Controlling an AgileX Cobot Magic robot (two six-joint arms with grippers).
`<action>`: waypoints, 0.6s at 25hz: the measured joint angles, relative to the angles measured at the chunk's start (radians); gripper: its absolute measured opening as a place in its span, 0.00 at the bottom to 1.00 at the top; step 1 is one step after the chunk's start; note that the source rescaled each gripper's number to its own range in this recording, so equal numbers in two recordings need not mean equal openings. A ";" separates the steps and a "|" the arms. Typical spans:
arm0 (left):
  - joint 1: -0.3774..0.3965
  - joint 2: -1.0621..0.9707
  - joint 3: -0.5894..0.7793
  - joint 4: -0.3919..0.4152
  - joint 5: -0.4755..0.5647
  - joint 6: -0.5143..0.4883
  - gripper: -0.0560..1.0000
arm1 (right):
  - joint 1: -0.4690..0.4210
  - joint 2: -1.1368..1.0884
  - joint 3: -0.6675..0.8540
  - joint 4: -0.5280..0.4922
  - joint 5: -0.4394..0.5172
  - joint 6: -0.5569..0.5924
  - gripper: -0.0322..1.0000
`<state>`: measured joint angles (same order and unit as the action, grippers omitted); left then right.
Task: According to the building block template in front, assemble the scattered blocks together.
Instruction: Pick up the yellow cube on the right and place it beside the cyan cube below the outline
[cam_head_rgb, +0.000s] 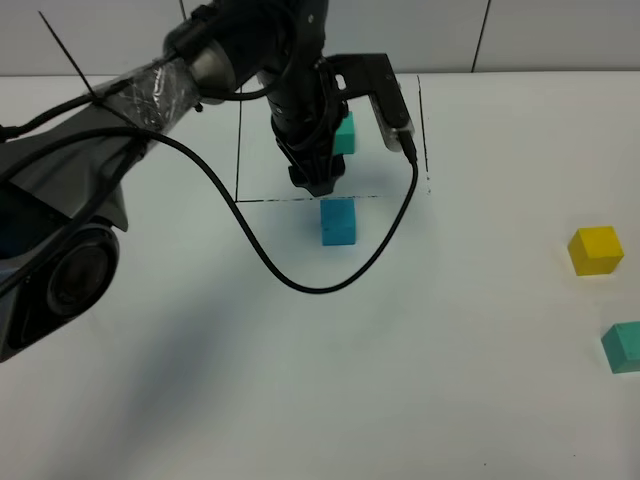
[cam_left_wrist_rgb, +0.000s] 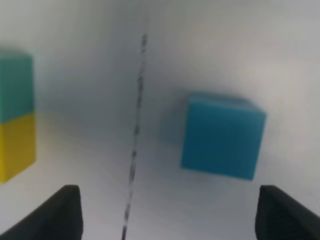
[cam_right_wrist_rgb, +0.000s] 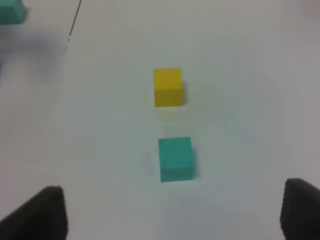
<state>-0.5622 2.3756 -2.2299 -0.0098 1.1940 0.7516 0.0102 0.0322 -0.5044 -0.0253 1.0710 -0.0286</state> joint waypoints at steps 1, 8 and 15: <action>0.014 -0.011 0.000 0.010 0.000 -0.017 0.92 | 0.000 0.000 0.000 0.000 0.000 0.000 0.74; 0.149 -0.106 0.000 -0.024 -0.001 -0.148 0.99 | 0.000 0.000 0.000 0.000 0.000 0.000 0.74; 0.364 -0.205 0.045 -0.074 -0.001 -0.312 0.99 | 0.000 0.000 0.000 0.000 0.000 0.003 0.74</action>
<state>-0.1984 2.1702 -2.1850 -0.0838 1.1929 0.4396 0.0102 0.0322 -0.5044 -0.0253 1.0710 -0.0253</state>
